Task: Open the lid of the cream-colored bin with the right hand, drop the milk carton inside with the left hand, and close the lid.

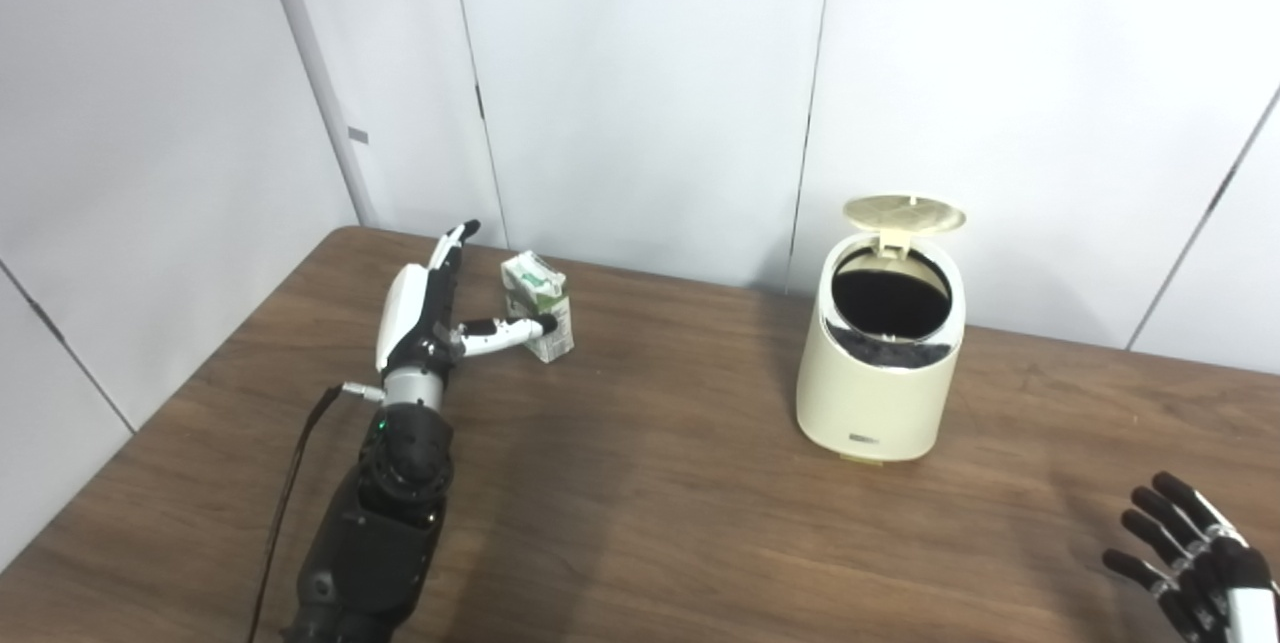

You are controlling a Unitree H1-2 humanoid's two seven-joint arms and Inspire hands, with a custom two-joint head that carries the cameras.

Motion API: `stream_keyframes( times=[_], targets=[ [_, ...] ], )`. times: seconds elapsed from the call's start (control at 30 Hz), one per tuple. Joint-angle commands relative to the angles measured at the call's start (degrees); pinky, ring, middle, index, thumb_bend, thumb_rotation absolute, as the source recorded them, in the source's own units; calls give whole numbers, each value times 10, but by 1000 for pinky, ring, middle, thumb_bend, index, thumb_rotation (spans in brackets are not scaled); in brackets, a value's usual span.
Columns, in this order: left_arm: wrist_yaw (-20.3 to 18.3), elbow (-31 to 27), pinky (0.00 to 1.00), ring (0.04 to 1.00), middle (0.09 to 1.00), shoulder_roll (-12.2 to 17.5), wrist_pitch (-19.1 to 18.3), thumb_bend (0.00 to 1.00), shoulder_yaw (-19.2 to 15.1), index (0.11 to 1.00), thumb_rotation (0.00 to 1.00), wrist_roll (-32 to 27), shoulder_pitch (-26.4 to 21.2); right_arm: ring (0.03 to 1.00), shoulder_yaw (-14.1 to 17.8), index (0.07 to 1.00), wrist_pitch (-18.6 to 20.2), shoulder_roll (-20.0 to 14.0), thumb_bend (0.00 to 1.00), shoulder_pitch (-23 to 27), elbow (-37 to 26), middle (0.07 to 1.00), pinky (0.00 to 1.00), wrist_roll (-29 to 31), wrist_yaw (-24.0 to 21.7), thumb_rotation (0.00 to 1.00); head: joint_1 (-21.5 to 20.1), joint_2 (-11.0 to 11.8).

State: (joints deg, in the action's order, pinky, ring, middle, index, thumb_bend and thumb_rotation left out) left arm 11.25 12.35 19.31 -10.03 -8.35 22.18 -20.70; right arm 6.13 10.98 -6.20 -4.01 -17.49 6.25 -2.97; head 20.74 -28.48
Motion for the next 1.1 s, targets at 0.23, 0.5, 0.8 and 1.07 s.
stream_keyframes(
  times=[0.23,0.5,0.8,1.07],
  targets=[
    [-12,35,725,899,979,29,0,962,16,981,201,-7,-55,848,-4,854,-9,-3,790,3,-31,859,717,-2,-1,905,-6,-4],
    [-19,51,654,837,929,35,5,985,25,956,201,-12,-60,850,-12,869,3,-4,758,-1,-48,873,713,-20,1,911,-9,-9],
    [-4,64,656,791,851,40,11,955,33,881,212,-3,-64,879,-12,899,6,-2,728,-3,-60,896,751,-6,-5,895,-11,-15],
    [11,72,579,676,742,36,22,891,32,771,143,-12,-66,901,-15,922,-3,-1,772,-5,-63,899,787,4,-8,869,-13,-16]
  ],
)
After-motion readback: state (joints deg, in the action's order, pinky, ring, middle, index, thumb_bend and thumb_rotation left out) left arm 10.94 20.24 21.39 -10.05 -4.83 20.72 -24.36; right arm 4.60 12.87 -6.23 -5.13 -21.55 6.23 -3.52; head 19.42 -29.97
